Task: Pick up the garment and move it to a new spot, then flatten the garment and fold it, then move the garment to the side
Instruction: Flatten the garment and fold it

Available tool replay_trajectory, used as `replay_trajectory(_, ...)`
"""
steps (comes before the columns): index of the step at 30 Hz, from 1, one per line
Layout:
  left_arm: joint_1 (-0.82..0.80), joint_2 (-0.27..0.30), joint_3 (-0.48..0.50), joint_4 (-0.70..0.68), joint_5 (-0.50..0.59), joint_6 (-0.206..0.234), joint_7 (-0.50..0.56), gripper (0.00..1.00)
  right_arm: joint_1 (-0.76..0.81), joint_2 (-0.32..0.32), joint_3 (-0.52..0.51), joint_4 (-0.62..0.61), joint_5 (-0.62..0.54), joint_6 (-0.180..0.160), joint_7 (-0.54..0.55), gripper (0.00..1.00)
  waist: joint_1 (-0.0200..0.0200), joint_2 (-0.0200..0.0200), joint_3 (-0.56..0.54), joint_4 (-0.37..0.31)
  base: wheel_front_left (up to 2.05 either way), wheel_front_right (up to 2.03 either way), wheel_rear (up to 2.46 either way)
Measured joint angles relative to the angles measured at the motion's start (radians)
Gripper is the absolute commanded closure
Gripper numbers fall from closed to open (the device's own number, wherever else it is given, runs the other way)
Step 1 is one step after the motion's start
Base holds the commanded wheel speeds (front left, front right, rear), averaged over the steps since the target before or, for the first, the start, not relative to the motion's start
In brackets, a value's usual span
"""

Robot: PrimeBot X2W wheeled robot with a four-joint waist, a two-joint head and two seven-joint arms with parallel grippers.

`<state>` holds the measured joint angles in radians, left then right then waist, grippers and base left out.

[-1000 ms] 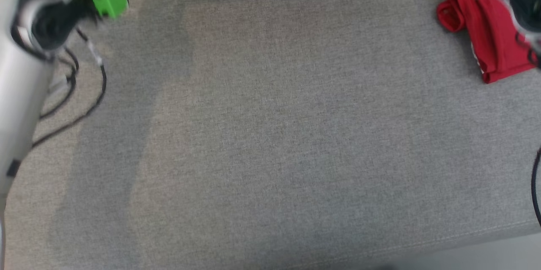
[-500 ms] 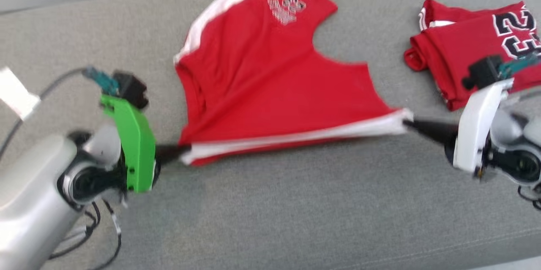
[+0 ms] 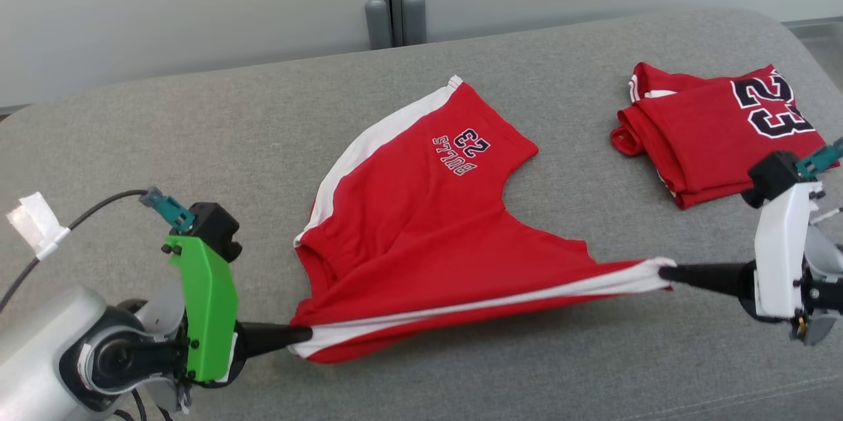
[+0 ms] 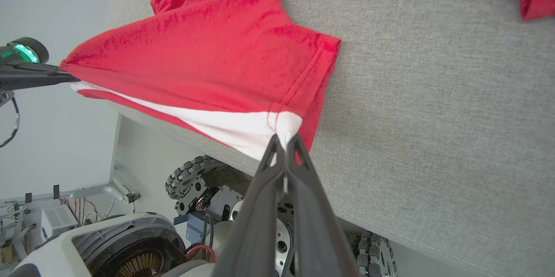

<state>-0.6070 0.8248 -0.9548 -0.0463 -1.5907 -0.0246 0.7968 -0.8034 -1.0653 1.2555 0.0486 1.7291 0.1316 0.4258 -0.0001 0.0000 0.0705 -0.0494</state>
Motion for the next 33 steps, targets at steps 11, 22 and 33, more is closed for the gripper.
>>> replay_trajectory(11, -0.171, -0.113, 0.069, 0.14, -0.071, 0.052, 0.062, 1.0, -0.308, 0.13, -0.015, 0.258, 0.033, 0.0, 0.229, 1.0, 0.0, 0.0, 0.121, 0.049, 0.0, 0.0, 0.0)
replay_trajectory(22, -0.334, -0.226, 0.111, 0.286, -0.101, 0.066, 0.106, 1.0, -0.587, 0.342, -0.008, 0.638, 0.05, 0.0, 0.329, 1.0, 0.0, 0.0, 0.292, 0.139, 0.0, 0.0, 0.0)
replay_trajectory(33, -0.4, -0.276, 0.141, 0.348, -0.105, 0.041, 0.093, 1.0, -0.753, 0.437, 0.004, 0.832, -0.008, 0.0, 0.367, 1.0, 0.0, 0.0, 0.424, 0.222, 0.0, 0.0, 0.0)
